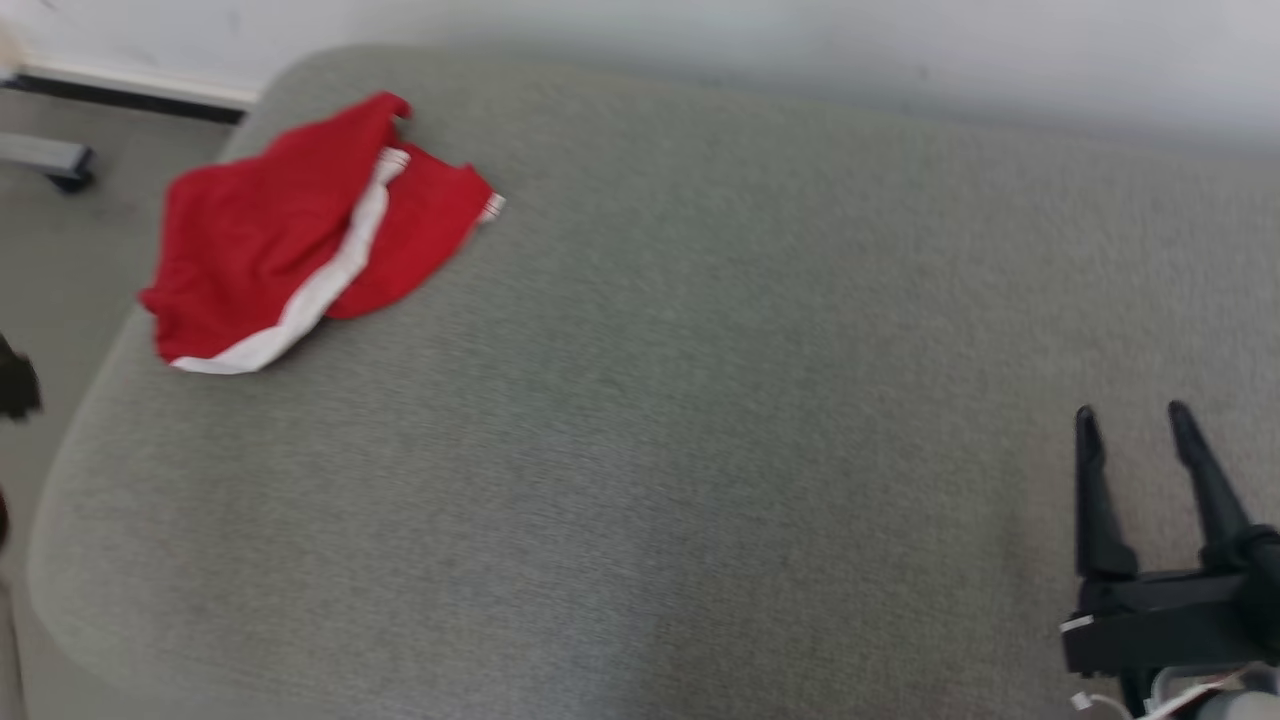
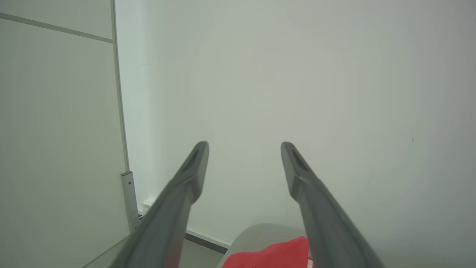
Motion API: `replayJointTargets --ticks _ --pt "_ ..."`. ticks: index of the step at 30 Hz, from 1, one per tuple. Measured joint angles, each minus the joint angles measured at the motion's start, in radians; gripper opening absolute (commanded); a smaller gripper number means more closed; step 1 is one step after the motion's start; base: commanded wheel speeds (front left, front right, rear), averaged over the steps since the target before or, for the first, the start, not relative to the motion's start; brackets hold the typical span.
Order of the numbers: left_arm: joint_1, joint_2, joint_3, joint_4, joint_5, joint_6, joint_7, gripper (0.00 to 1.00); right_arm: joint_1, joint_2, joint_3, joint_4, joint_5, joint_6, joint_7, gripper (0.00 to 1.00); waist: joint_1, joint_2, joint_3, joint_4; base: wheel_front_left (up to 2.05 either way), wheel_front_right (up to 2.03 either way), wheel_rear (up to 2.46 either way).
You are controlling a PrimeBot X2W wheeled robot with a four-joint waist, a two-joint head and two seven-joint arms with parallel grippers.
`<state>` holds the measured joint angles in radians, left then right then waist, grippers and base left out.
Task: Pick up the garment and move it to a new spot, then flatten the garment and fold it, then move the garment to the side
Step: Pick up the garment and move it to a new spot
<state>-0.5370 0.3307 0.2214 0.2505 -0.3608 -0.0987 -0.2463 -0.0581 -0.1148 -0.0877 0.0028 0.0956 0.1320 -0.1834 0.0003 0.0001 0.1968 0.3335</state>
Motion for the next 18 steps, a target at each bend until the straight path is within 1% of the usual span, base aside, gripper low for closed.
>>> replayJointTargets --ticks 7,9,13,18 --pt "-0.246 0.055 -0.036 0.133 -0.012 -0.015 0.001 1.0 -0.008 -0.016 -0.081 -0.118 -0.01 0.0 0.027 1.0 0.0001 0.0001 0.137 -0.08 0.0 0.0 0.0" --pt "-0.286 0.062 -0.04 0.179 -0.012 -0.016 0.0 1.0 -0.006 -0.016 -0.088 -0.144 -0.01 0.0 0.035 1.0 0.0002 0.0001 0.173 -0.1 0.0 0.0 0.0" --pt "-0.361 0.101 -0.047 0.299 -0.02 -0.02 -0.001 1.0 -0.002 -0.012 -0.11 -0.19 -0.019 0.0 0.047 1.0 0.0002 0.0001 0.236 -0.14 0.0 0.0 0.0" --pt "-0.406 0.131 -0.074 0.458 -0.039 -0.025 0.018 1.0 0.002 -0.006 -0.12 -0.229 -0.022 0.0 0.059 1.0 0.0 0.0002 0.292 -0.187 0.0 0.0 0.0"
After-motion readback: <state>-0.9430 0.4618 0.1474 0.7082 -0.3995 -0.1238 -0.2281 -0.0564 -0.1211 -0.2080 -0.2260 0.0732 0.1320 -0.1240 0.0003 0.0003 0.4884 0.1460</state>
